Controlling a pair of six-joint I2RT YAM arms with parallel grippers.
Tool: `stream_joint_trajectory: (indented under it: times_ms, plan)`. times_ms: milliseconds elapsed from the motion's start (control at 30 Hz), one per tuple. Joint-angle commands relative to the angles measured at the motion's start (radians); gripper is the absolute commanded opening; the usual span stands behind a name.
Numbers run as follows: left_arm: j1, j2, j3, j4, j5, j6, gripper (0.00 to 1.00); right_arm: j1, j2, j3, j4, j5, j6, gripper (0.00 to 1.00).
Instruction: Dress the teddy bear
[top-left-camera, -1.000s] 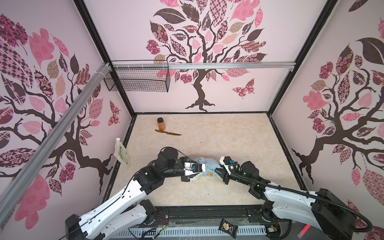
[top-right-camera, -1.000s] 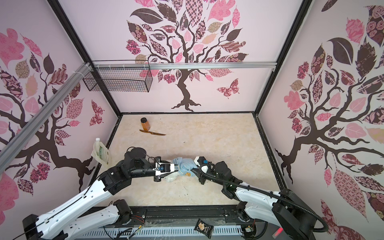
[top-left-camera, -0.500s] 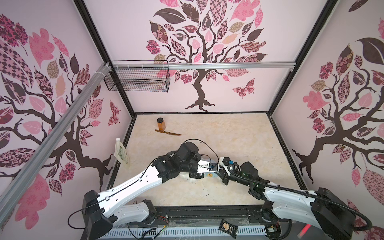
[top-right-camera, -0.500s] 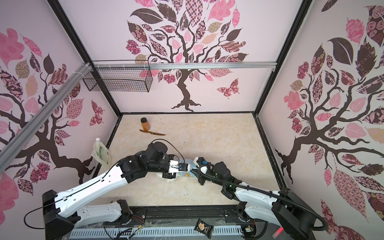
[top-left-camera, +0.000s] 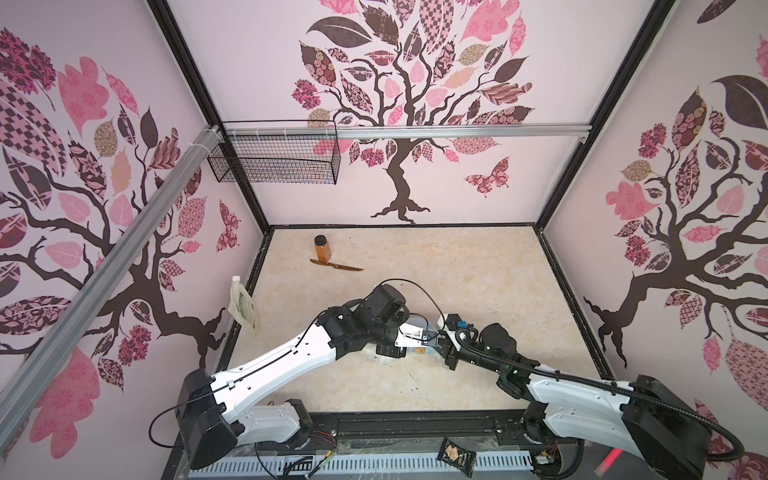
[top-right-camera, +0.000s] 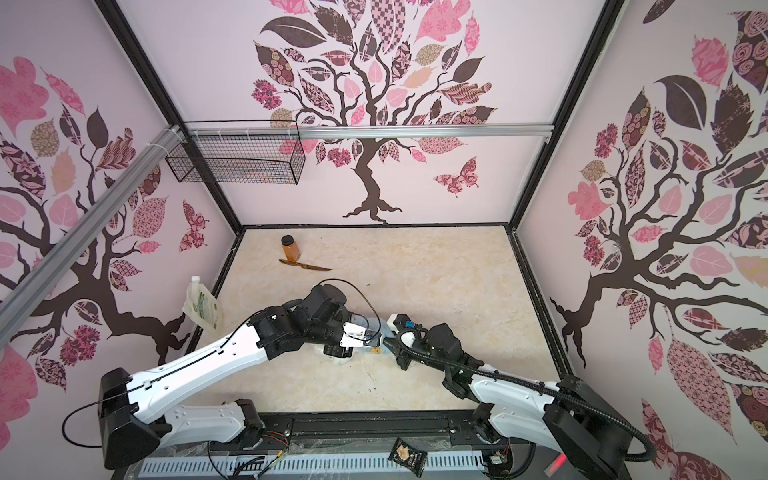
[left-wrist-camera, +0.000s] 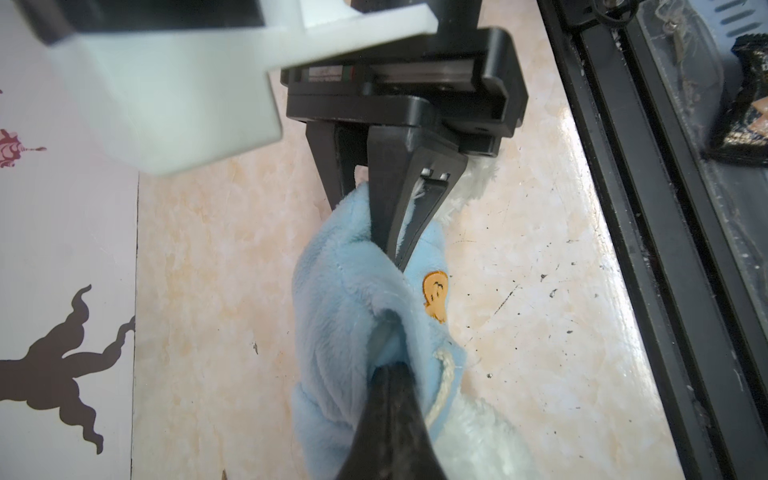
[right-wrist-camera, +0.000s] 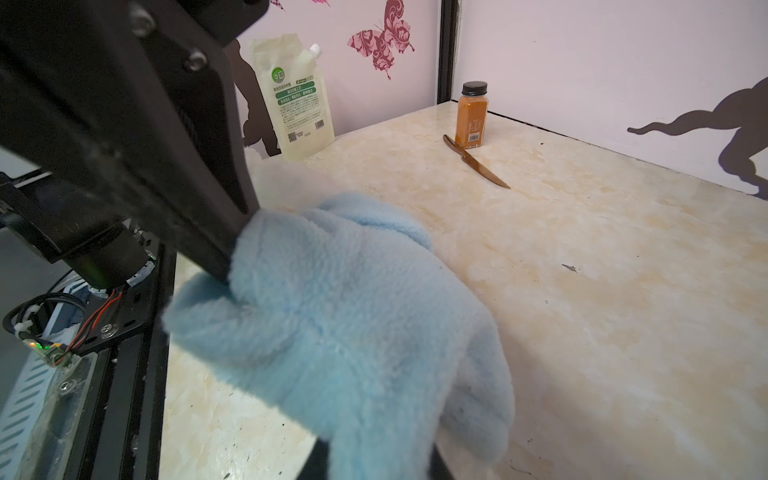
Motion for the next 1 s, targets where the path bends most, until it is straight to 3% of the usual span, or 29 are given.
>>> stream_joint_trajectory:
  times_ms: [0,200,667,967]
  plan:
    - [-0.005,0.015,0.038,0.029,-0.012,0.018,0.0,0.006,-0.012,0.026,0.047,-0.007,0.011,0.06]
    - [-0.006,0.019,0.027,0.107,-0.007,0.003,0.07,0.006,-0.013,0.026,0.046,-0.008,0.013,0.06]
    - [-0.006,0.071,0.015,0.114,0.015,0.012,0.24,0.007,-0.016,0.03,0.063,-0.023,0.031,0.05]
    - [-0.004,0.128,-0.044,0.157,0.049,-0.017,0.31,0.008,-0.062,0.043,0.165,-0.047,0.158,0.05]
